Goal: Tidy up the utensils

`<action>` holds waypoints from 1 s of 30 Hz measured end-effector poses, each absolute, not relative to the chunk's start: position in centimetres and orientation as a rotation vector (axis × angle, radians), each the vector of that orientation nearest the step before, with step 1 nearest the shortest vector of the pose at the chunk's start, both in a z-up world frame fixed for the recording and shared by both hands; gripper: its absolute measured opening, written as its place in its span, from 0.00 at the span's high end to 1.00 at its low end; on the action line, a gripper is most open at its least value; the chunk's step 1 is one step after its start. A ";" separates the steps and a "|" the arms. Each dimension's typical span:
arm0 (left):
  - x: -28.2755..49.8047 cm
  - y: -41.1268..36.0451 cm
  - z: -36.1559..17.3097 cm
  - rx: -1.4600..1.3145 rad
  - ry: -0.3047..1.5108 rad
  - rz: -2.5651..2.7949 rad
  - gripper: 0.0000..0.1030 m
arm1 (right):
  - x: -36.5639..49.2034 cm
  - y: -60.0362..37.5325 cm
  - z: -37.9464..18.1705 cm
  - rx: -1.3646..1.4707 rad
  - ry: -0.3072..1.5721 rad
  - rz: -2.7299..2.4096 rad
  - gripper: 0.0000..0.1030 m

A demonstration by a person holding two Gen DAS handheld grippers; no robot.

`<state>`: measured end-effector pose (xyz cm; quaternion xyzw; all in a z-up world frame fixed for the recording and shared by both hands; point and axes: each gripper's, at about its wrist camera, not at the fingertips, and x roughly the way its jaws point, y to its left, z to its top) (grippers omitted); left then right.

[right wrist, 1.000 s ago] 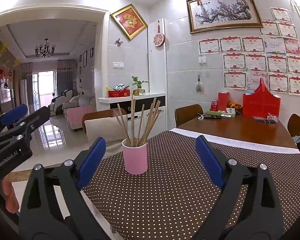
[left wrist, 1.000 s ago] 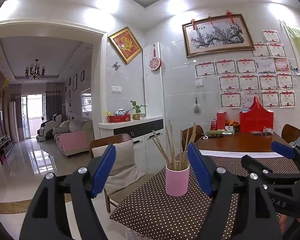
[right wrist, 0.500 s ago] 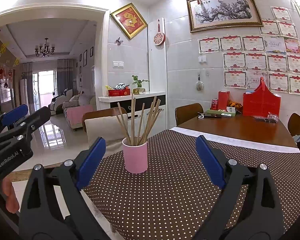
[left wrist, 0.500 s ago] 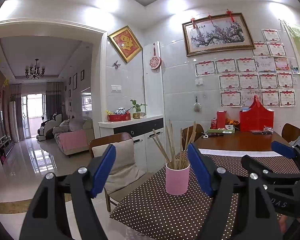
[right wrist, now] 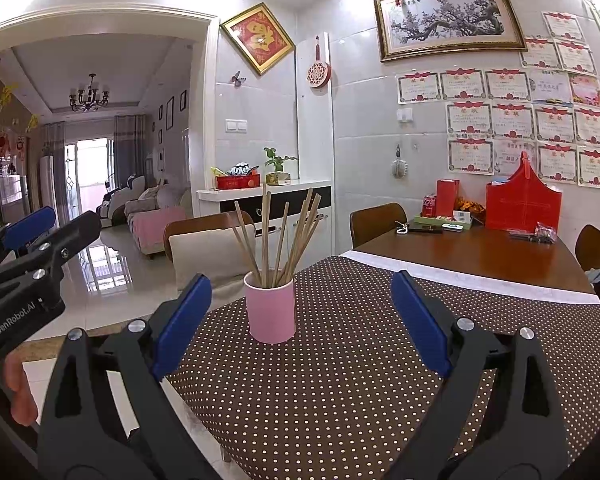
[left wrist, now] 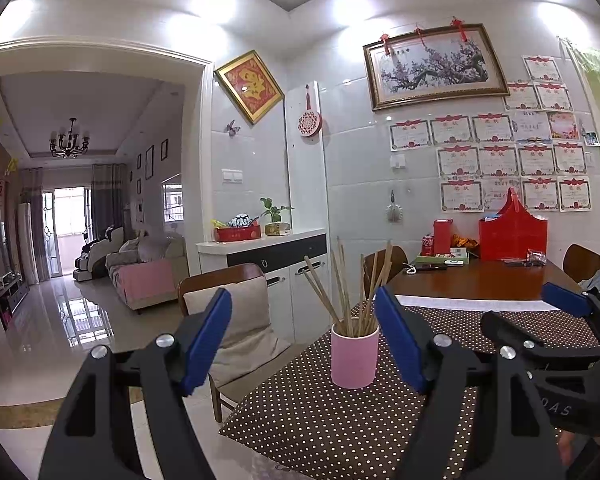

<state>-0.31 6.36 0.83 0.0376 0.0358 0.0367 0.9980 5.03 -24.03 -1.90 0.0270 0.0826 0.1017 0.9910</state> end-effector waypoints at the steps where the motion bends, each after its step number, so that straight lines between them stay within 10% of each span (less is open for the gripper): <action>1: -0.3 6.4 0.8 0.075 0.071 0.073 0.29 | 5.0 -24.1 -2.1 0.055 0.167 0.204 0.13; 30: -0.1 6.4 0.7 0.079 0.072 0.072 0.29 | 4.4 -23.7 -2.3 0.047 0.185 0.216 0.13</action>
